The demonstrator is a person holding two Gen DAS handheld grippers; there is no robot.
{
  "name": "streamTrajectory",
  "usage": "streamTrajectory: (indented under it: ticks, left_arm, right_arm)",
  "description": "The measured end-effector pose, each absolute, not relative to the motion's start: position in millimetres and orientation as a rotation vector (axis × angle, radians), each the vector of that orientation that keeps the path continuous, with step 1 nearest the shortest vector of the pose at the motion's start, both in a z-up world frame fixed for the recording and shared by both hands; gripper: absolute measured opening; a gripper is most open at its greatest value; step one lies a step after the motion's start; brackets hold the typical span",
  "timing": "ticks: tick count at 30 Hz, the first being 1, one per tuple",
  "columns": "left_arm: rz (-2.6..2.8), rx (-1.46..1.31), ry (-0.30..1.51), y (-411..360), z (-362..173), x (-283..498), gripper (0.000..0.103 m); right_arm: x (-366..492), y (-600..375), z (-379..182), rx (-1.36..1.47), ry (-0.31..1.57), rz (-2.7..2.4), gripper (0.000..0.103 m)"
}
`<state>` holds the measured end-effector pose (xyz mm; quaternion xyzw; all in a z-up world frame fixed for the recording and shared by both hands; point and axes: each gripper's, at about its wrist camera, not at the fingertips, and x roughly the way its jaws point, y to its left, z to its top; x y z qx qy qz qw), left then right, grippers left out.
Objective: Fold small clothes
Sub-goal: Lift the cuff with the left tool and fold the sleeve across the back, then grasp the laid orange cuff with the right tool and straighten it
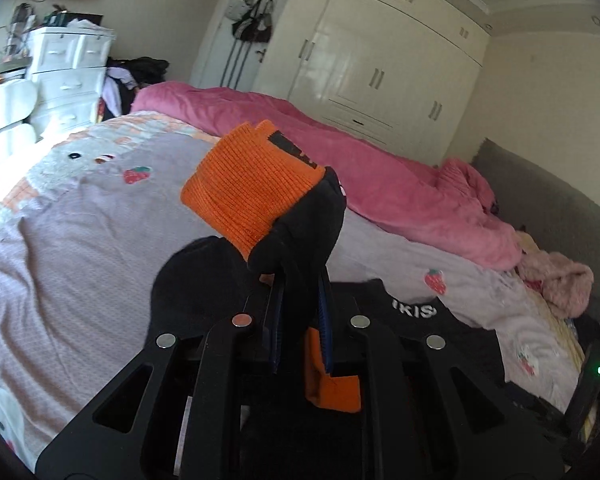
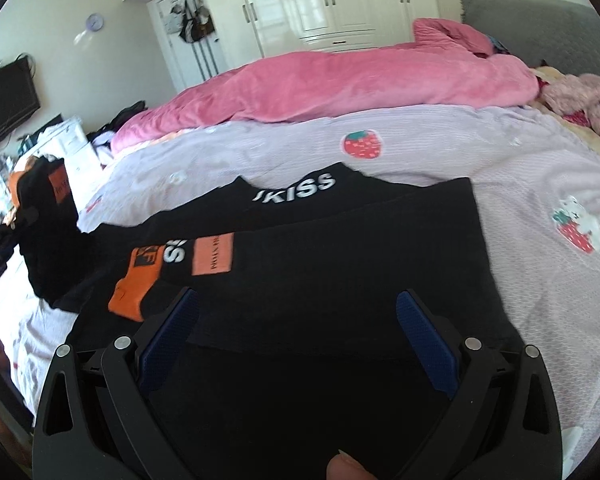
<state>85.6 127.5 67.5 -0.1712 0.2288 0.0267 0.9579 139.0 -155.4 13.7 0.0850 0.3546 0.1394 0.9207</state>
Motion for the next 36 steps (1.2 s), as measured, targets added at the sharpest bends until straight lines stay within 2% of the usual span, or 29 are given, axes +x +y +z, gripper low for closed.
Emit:
streamTrajectory:
  ticks: [4, 10, 13, 15, 16, 17, 18, 24, 33, 34, 35, 36]
  left_arm:
    - [-0.063, -0.228, 0.531, 80.3, 50.8, 95.2, 0.008]
    - [-0.201, -0.167, 0.644, 58.1, 17.9, 103.6, 0.009]
    - [-0.275, -0.112, 0.687, 39.1, 9.2, 104.6, 0.023]
    - [-0.303, -0.107, 0.678, 35.3, 12.0, 102.4, 0.026]
    - [-0.338, -0.114, 0.677, 35.2, 13.5, 101.1, 0.033]
    - [-0.366, -0.125, 0.676, 36.3, 15.9, 100.2, 0.047]
    - [-0.381, -0.136, 0.667, 37.2, 19.2, 97.8, 0.054]
    - [-0.246, -0.104, 0.643, 50.9, 24.7, 98.0, 0.054]
    - [-0.028, -0.262, 0.675, 120.5, 20.6, 109.0, 0.054]
    - [-0.021, -0.275, 0.672, 124.4, 21.6, 108.1, 0.055]
    - [-0.008, -0.289, 0.665, 129.6, 22.3, 107.5, 0.055]
    - [-0.001, -0.294, 0.66, 132.4, 23.3, 106.5, 0.055]
  right_arm:
    - [141.1, -174.3, 14.0, 0.202, 0.724, 0.245, 0.098]
    - [146.1, -191.4, 13.4, 0.239, 0.728, 0.21, 0.098]
    - [147.9, -196.3, 12.3, 0.248, 0.73, 0.199, 0.098]
    - [148.5, -199.0, 11.4, 0.257, 0.734, 0.195, 0.098]
    - [149.1, -199.8, 10.9, 0.262, 0.736, 0.196, 0.098]
    - [149.3, -200.2, 10.4, 0.267, 0.738, 0.198, 0.098]
    - [149.5, -200.5, 9.6, 0.274, 0.741, 0.203, 0.098]
    - [149.5, -188.7, 4.8, 0.308, 0.797, 0.293, 0.098]
    - [144.5, -143.1, -17.1, 0.205, 0.892, 0.367, 0.098]
    - [141.9, -135.1, -18.8, 0.174, 0.885, 0.377, 0.091]
    - [139.6, -130.4, -19.5, 0.147, 0.877, 0.381, 0.071]
    - [135.9, -121.7, -19.2, 0.098, 0.864, 0.389, 0.057]
